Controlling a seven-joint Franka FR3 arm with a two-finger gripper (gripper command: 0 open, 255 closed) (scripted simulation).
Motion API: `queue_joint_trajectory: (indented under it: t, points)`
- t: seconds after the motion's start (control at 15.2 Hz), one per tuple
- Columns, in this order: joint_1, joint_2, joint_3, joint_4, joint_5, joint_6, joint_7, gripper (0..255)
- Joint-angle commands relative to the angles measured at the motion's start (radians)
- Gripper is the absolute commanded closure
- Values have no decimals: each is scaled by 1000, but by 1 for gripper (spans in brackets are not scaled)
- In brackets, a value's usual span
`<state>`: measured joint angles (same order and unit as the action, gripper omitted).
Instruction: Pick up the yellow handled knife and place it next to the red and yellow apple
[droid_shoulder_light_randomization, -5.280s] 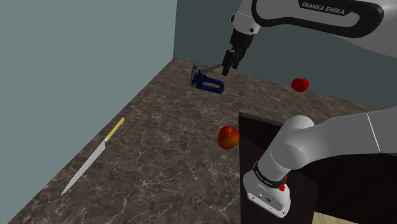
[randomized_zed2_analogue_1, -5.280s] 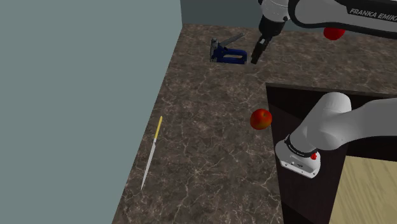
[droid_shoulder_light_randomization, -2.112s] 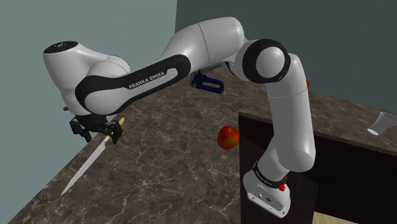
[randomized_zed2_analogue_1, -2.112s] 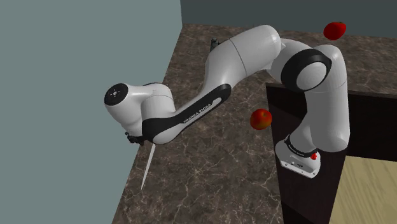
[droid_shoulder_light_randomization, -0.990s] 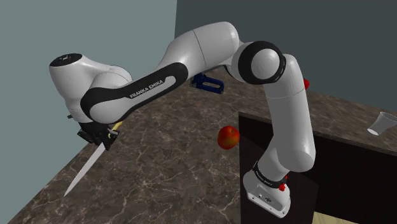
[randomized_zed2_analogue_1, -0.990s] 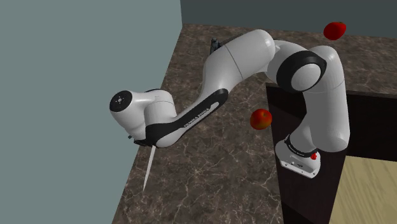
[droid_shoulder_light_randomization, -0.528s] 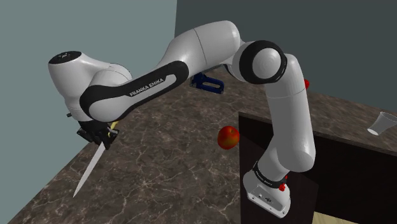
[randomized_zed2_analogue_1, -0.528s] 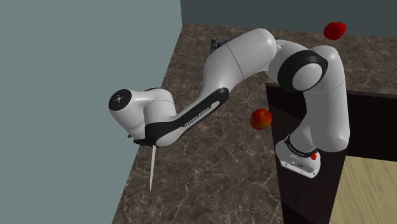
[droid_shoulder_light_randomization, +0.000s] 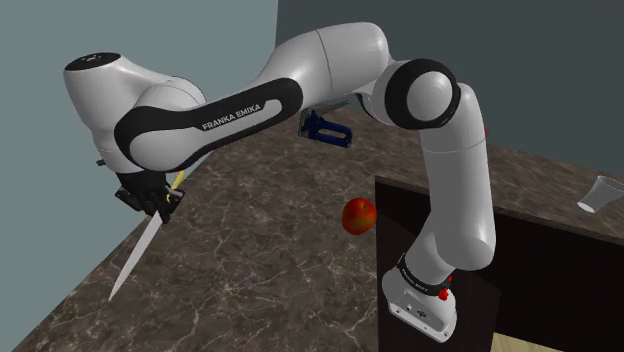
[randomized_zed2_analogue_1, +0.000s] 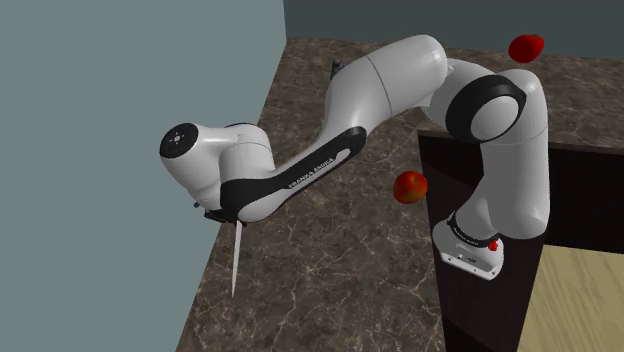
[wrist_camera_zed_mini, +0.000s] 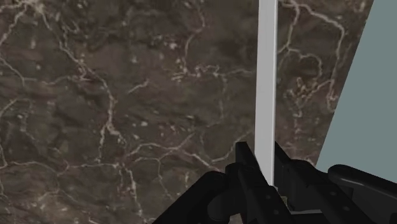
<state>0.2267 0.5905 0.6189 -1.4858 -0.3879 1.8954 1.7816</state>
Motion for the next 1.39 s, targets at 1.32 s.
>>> queue_joint_trajectory:
  t: [1.32]
  points:
    - [32, -44, 23, 241, 37, -268, -44, 255]
